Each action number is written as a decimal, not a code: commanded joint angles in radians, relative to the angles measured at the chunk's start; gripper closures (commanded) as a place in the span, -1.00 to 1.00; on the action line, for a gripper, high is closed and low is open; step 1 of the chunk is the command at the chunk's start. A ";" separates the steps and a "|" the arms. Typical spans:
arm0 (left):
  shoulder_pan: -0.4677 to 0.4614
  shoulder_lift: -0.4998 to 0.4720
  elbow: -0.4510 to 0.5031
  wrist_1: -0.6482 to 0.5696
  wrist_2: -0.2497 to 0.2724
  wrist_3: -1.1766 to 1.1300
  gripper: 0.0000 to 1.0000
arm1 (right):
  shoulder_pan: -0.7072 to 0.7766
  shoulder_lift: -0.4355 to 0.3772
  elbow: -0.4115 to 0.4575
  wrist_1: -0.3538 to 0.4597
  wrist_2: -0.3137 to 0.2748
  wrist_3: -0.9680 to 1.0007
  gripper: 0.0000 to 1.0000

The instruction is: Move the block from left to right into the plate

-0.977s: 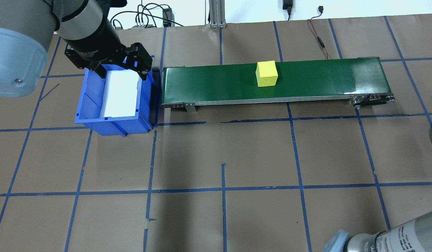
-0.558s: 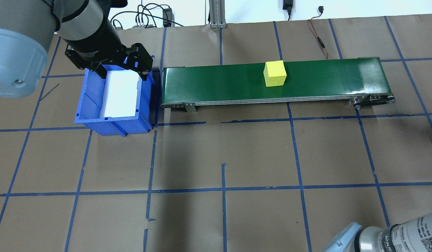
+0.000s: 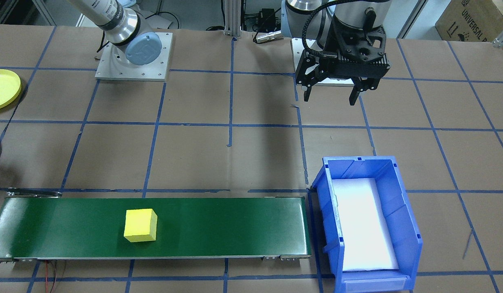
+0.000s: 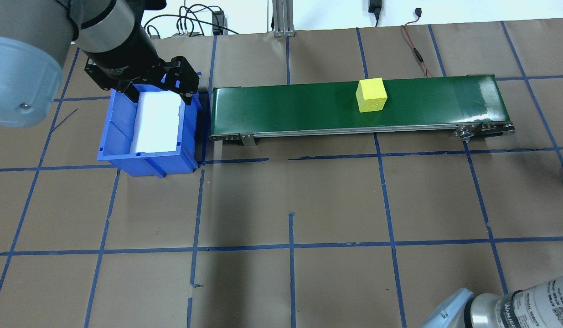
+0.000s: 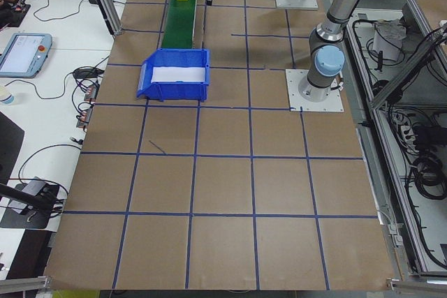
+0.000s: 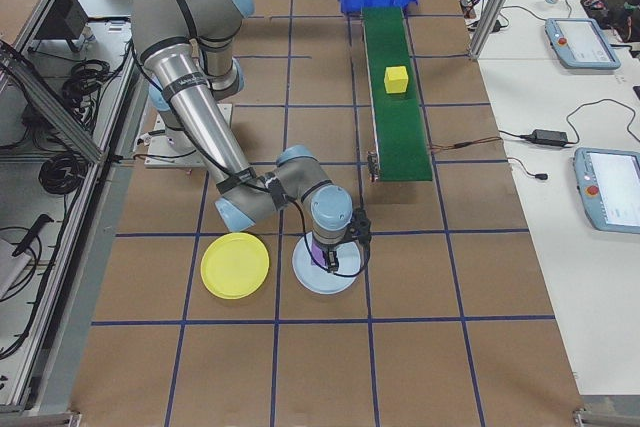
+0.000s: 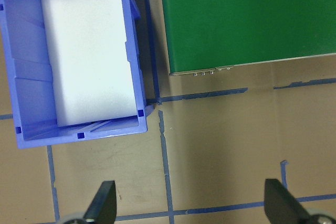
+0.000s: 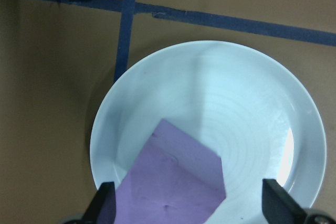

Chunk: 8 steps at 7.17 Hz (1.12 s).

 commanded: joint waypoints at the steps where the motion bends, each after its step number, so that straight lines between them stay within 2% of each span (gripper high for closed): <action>1: 0.000 0.000 0.000 0.000 0.002 0.000 -1.00 | 0.021 -0.037 -0.015 0.061 0.021 0.081 -1.00; 2: 0.000 0.000 0.000 0.000 0.000 0.000 -1.00 | 0.127 -0.087 -0.039 0.100 0.067 0.182 -1.00; 3: 0.000 0.000 0.000 0.000 0.002 0.000 -1.00 | 0.244 -0.106 -0.071 0.103 0.076 0.274 -0.99; 4: 0.000 0.000 0.000 0.000 0.002 0.000 -1.00 | 0.317 -0.102 -0.087 0.104 0.095 0.367 -0.99; 5: 0.000 0.000 0.000 0.000 0.002 0.000 -1.00 | 0.379 -0.099 -0.087 0.103 0.160 0.488 -1.00; 7: 0.002 0.000 -0.002 0.000 0.002 0.000 -1.00 | 0.479 -0.067 -0.120 0.095 0.187 0.633 -1.00; 8: 0.000 0.000 -0.002 0.000 0.002 0.000 -1.00 | 0.507 -0.066 -0.127 0.098 0.275 0.688 -1.00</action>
